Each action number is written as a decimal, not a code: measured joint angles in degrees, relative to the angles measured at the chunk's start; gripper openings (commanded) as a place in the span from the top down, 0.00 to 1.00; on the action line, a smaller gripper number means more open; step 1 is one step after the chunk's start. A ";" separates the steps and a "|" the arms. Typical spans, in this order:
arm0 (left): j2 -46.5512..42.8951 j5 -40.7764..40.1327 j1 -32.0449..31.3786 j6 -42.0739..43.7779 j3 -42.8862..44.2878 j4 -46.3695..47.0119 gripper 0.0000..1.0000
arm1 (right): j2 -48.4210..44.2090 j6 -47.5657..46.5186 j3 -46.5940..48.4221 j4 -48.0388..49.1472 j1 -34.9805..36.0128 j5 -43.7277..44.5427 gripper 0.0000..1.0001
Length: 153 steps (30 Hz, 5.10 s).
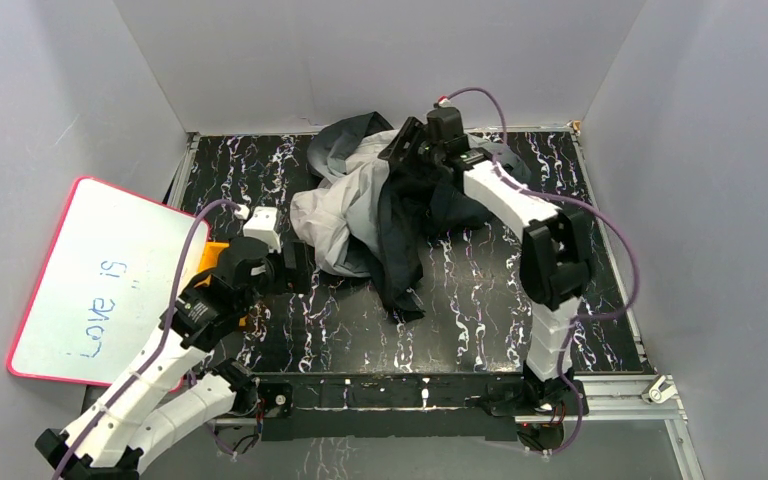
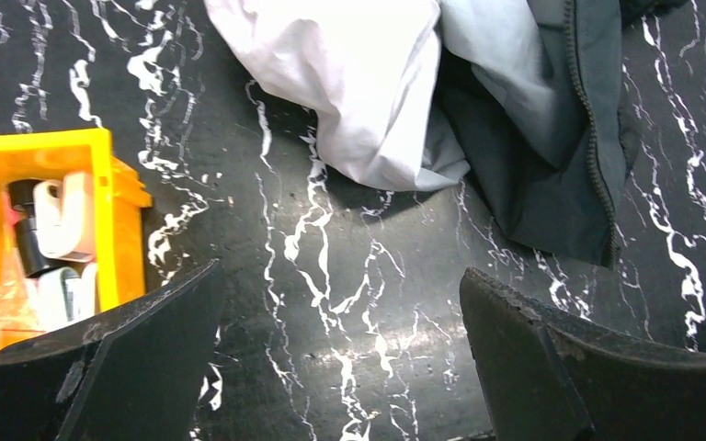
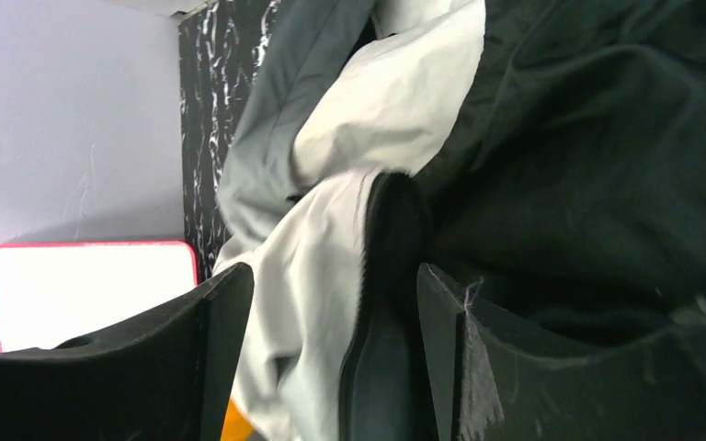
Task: Zip up the jacket
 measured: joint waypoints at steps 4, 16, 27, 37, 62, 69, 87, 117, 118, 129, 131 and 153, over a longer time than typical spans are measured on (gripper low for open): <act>2.93 3.76 0.02 -2.01 1.05 0.48 0.02 | -11.08 -4.33 -6.86 -0.37 -0.44 1.38 0.19; 18.25 23.17 0.00 -9.33 3.54 11.13 0.02 | -35.45 -19.65 -23.78 -6.93 -1.60 18.12 0.02; 39.78 31.12 -0.44 -13.11 9.49 19.96 0.02 | -34.40 -21.84 -34.53 -7.54 -8.72 18.69 0.01; 51.74 35.67 -1.01 -15.15 14.78 24.41 0.27 | -24.79 -18.67 -34.53 -1.33 -8.76 11.47 0.05; 48.65 32.89 19.63 -12.61 22.93 15.54 1.00 | -16.92 -15.08 -26.88 1.97 -9.97 4.00 1.00; 47.32 33.83 32.54 -9.42 37.16 7.72 1.00 | -23.32 -18.67 -20.06 -6.71 -10.91 5.20 1.00; 64.83 48.63 47.65 -16.37 81.96 -2.29 1.00 | -39.36 -30.69 4.28 -30.51 -11.21 15.78 1.00; 22.25 62.31 13.66 -24.46 16.74 8.02 1.00 | -51.78 -32.81 -20.02 -33.33 -11.63 -12.41 1.00; 21.11 62.14 13.07 -24.81 14.38 8.09 1.00 | -52.57 -32.87 -21.94 -33.68 -11.58 -14.14 1.00; 21.40 58.14 8.52 -26.21 0.59 9.49 1.00 | -55.01 -32.35 -39.71 -35.91 -8.72 -20.98 1.00; 22.86 57.46 8.24 -26.56 -0.92 10.71 1.00 | -54.80 -31.61 -41.79 -35.60 -6.99 -20.17 1.00; 45.29 42.05 7.89 -24.61 5.25 17.05 1.00 | -26.14 -15.26 -34.58 -32.54 31.04 25.46 0.93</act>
